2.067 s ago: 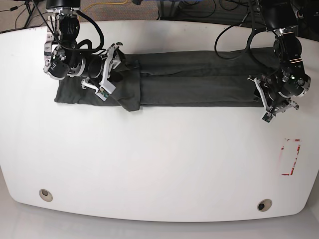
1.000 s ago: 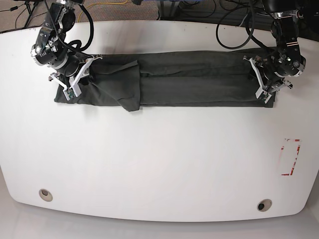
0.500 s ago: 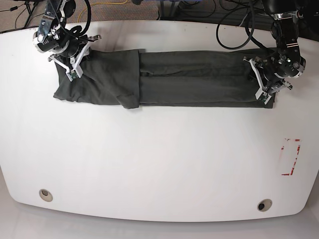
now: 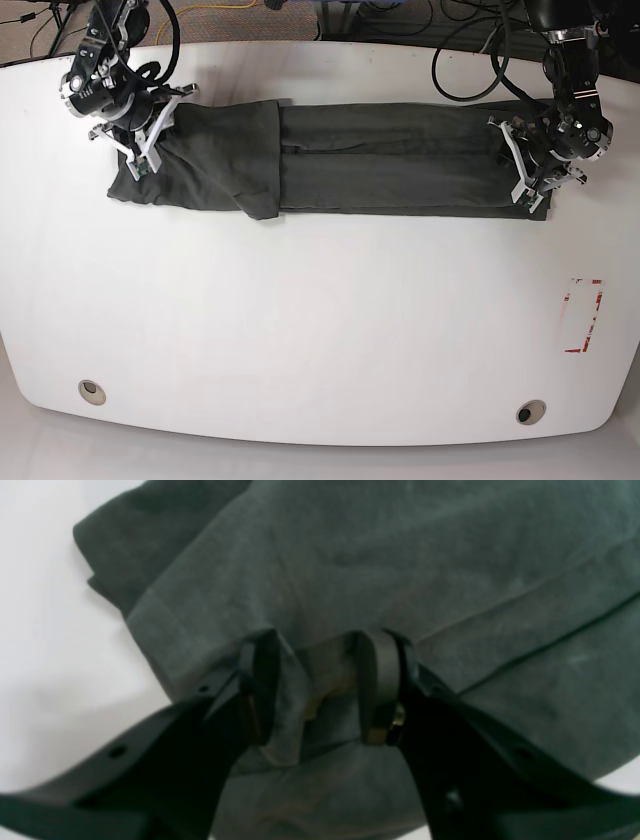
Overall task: Layout the t-shirt on the table in an organized manner, then fold the t-shirt properly
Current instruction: 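Hold the strip end with the right gripper, move left gripper to other end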
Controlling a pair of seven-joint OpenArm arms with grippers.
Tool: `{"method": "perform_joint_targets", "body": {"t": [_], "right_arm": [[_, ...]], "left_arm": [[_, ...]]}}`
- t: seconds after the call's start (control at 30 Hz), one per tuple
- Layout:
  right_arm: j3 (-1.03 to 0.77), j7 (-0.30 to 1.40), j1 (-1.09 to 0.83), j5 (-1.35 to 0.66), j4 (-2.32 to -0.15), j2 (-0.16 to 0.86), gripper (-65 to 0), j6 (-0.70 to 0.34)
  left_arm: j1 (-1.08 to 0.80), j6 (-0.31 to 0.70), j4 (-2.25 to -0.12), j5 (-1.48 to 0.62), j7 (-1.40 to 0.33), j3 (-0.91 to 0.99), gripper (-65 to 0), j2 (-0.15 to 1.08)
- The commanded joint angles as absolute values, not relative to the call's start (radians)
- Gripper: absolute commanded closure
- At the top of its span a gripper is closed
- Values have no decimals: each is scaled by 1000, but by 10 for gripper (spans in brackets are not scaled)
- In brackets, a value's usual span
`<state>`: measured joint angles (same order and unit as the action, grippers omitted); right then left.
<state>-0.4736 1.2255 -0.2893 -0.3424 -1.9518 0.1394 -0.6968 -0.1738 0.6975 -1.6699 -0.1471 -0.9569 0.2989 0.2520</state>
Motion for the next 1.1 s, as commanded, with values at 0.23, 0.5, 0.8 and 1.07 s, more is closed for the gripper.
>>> {"method": "perform_joint_targets", "body": {"t": [0.23,0.5,0.8,1.07], "right_arm": [[-498,1132,-216,-343,-1939,99,-130,-698],[-496,978,-213,-343,-1744,140,-130,-698],[-496,805,-197,-344,-1517,228,-130,-698],[-499,765,-131,-344,-1388,314,-130,-698]], "left_arm": [[-216,698,-1827,-219,-1030,390,-240,263],[-209,698,-1676,-234,-1007,409,-240,266],[-173,698,-1552,-229,-940,366,-240,268],[-114,698,-1526,-229,-940,318,-240,265]]}}
